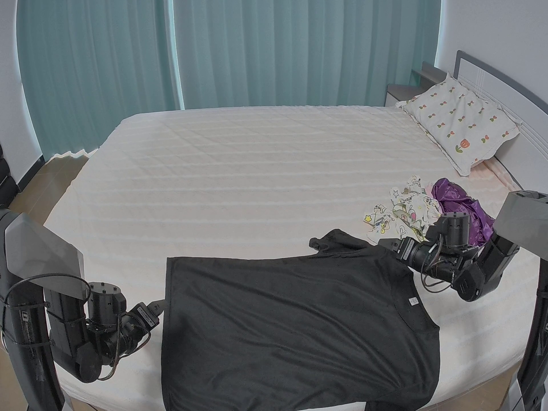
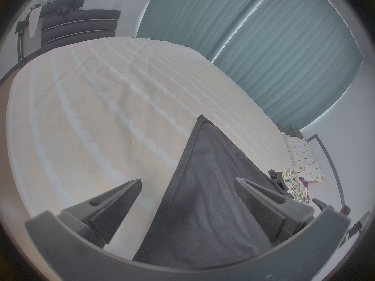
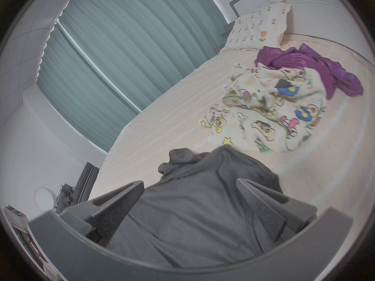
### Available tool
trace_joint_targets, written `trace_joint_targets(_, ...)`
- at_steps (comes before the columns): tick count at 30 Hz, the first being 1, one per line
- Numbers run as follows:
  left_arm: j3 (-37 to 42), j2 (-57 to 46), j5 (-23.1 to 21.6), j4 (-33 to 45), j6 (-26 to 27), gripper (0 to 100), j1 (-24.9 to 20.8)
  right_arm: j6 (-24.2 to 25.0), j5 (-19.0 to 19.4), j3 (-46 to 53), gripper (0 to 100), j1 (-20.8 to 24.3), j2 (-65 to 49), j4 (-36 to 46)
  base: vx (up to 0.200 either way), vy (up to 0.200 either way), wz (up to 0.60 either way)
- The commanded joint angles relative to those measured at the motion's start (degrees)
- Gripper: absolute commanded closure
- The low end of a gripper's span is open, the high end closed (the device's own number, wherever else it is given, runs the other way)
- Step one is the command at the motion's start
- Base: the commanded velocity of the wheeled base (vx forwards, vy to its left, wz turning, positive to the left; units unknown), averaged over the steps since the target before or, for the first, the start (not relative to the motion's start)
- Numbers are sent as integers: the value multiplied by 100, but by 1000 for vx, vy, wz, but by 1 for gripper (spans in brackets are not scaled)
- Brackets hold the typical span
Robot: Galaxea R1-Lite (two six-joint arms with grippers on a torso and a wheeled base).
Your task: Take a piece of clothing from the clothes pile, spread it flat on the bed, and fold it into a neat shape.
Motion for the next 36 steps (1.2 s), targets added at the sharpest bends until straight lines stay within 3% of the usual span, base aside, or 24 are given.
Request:
trace_joint_targets(1, 92, 178, -16, -67, -16, 0, -83, -15, -7, -1145, 0, 253, 439, 779, 0, 0, 0)
trace_joint_targets(6, 92, 248, -7, -120, -148, 0, -145, -86, -25, -1778, 0, 455, 834, 1131, 0, 0, 0)
trace_joint_targets(13, 180, 274, -7, -261, -209, 0, -171, -156, -446, -2859, 0, 570, 1617, 1491, 0, 0, 0)
trace_joint_targets(33, 189, 380, 11, -314, -306, 0, -171, -94, -526, -4406, 0, 517, 2328, 2546, 0, 0, 0)
trace_joint_targets(34, 189, 380, 11, -314, -306, 0, -171, -94, -526, -4520, 100, 517, 2355, 2660, 0, 0, 0)
trace_joint_targets(36, 180, 380, 11, -314, -306, 0, -171, -86, -534, -4573, 100, 517, 2372, 2775, 0, 0, 0)
